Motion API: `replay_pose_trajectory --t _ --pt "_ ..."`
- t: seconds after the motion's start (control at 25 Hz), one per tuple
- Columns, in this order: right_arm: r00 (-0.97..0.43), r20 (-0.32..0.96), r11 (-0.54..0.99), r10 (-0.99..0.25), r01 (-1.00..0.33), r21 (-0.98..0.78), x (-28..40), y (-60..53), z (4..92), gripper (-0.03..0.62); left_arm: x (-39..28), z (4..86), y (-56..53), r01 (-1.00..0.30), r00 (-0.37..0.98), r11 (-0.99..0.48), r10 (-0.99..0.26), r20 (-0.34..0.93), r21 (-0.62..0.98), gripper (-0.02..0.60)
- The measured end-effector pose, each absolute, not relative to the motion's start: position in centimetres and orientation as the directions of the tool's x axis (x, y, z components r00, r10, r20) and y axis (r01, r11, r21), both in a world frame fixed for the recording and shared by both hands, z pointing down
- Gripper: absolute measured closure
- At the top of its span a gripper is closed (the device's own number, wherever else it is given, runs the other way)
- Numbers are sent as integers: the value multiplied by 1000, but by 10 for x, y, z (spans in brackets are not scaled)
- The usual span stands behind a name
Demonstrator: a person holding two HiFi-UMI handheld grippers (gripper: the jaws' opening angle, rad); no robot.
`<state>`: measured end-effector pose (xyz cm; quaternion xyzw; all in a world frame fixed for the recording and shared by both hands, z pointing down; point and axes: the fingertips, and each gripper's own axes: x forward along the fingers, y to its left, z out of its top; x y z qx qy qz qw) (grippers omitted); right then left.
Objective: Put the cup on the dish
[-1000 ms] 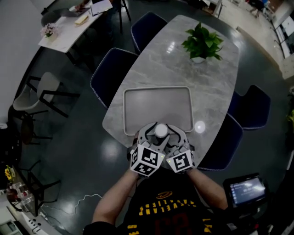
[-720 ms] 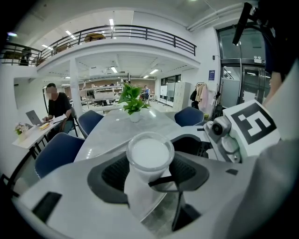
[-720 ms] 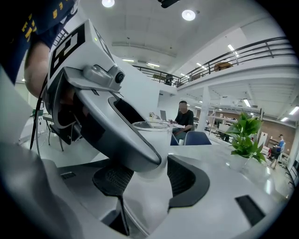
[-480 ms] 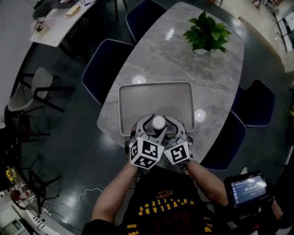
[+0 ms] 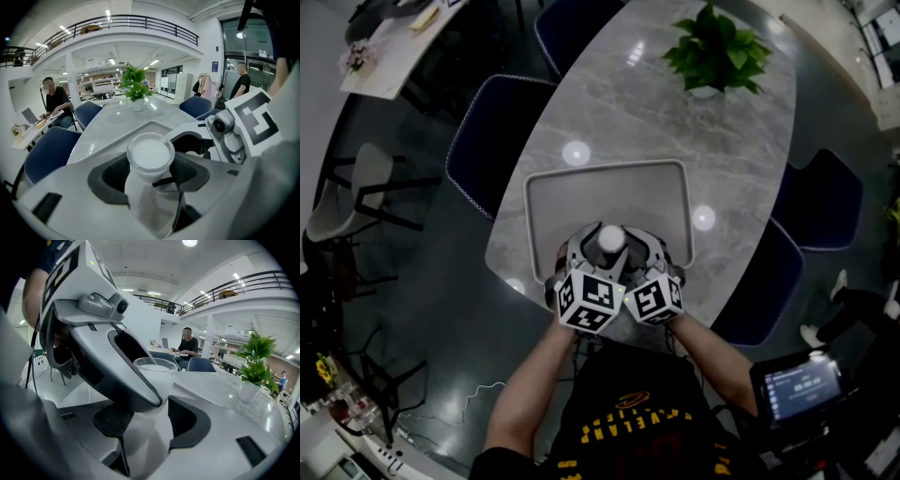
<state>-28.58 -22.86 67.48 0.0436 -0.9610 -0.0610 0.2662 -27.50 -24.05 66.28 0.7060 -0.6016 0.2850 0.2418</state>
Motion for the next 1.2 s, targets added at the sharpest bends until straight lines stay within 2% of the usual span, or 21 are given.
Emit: replay_pose_trajectory --t 0.44,1.2 --pt "-794 596 989 -121 -45 142 -287 -230 694 376 -285 682 -243 -990 92 -141 -692 716 -9 318" --pt "-792 595 989 -136 -72 130 -284 -232 689 376 -302 687 -243 -997 58 -76 -719 693 5 318"
